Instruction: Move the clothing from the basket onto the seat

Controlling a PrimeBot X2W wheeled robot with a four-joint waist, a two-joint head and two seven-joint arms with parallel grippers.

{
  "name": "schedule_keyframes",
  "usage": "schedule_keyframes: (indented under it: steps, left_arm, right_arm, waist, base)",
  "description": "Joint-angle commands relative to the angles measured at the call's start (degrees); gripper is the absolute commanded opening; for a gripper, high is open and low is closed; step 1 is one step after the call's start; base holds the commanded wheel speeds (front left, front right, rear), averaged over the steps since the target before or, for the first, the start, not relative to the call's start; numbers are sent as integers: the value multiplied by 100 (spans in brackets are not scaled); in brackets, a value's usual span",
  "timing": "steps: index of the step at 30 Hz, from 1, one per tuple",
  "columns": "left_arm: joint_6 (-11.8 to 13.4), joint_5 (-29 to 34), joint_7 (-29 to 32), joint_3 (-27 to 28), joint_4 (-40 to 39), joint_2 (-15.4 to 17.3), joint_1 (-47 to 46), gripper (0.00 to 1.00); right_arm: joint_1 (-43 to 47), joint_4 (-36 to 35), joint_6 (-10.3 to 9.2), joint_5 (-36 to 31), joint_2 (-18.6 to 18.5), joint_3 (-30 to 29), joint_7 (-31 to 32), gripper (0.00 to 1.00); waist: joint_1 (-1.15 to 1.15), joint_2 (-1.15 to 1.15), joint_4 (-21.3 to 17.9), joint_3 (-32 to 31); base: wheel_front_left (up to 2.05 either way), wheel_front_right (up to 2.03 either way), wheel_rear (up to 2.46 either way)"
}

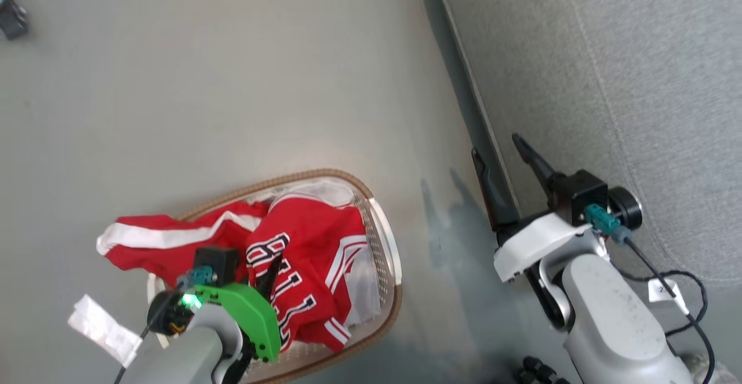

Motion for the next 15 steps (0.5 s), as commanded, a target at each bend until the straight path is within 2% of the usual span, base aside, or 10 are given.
schedule_keyframes:
  steps: [1, 8, 15]
  left_arm:
    - [-16, 94, -4, 152, -64, -13, 198, 0]
    - [-16, 687, -4, 904, -483, -140, 776, 0]
    - [-16, 1366, -3, 1785, -1138, -221, 1157, 0]
  right_arm:
    - [179, 50, -4, 36, -23, 33, -10, 100]
    - [625, 202, -4, -14, -27, 64, -10, 100]
    - [942, 260, -4, 82, -25, 57, -11, 100]
  waist:
    - [0, 0, 194, -797]
    - [0, 0, 381, -1655]
    - [0, 0, 522, -2185]
  base:
    - [0, 0, 0]
    - [0, 0, 0]
    - [0, 0, 0]
